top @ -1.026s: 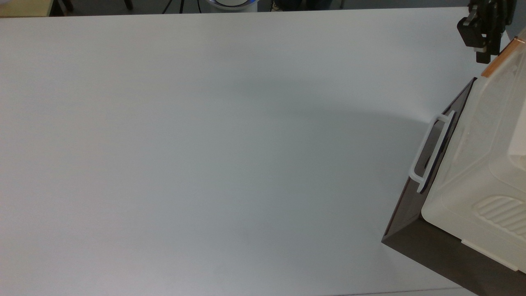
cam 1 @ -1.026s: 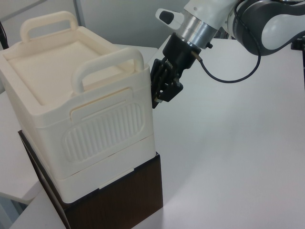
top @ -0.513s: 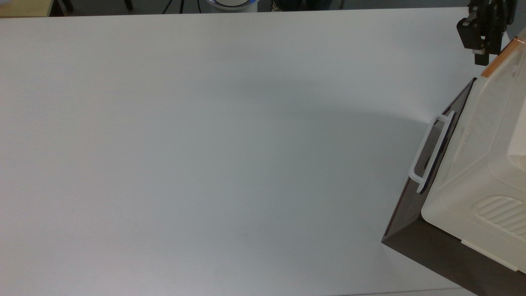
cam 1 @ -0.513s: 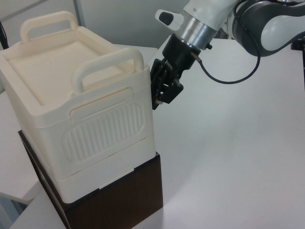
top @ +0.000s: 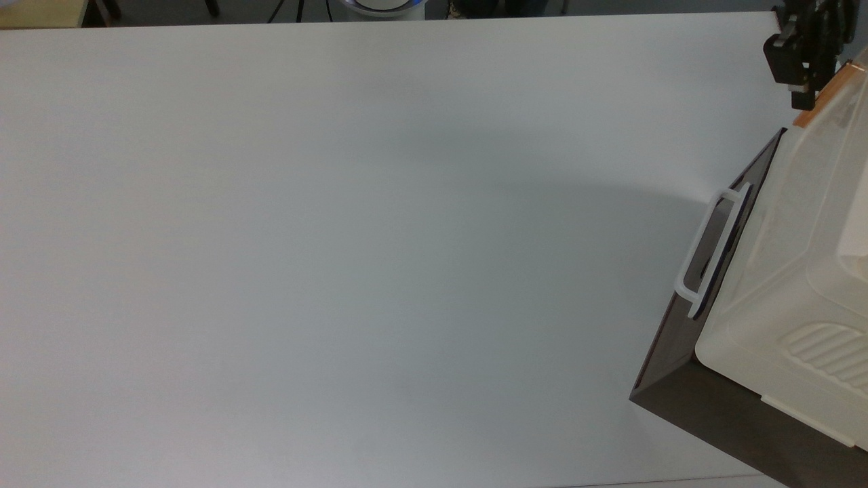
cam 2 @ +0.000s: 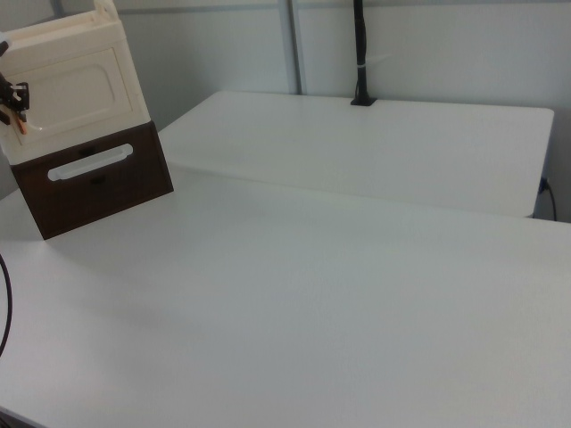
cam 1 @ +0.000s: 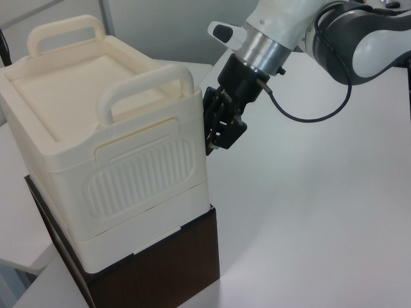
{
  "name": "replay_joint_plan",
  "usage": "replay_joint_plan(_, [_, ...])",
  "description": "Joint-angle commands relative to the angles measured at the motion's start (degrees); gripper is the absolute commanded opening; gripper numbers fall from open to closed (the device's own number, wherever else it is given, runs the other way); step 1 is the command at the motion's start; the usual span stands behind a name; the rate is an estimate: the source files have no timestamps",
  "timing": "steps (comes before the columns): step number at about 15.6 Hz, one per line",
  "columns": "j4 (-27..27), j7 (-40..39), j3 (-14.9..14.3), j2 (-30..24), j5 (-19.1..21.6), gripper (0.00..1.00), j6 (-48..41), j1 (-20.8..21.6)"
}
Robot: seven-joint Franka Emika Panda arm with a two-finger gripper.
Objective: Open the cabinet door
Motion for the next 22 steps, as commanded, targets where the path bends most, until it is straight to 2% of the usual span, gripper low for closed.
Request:
replay_joint_plan(1, [1.3, 0.4, -0.3, 1.5, -0.6, 0.36, 1.7, 0.6])
replay_joint_plan(3, [1.3, 0.5, -0.4, 1.6, -0.7, 0.33, 4.3, 0.6])
replay_joint_plan(7, [1.9, 2.3, -0.7, 2.5, -0.7, 0.12, 4.7, 0.6])
replay_joint_plan(10, [2.0, 2.3, -0.7, 2.8, -0.7, 0.04, 4.8, 0.4])
replay_joint_plan(18, [1.4, 2.4, -0.7, 2.4, -0.2, 0.0, 4.6, 0.8])
replay_joint_plan(22, [-1.7, 2.4, -0.5, -0.1, 0.0, 0.0, 4.3, 0.9])
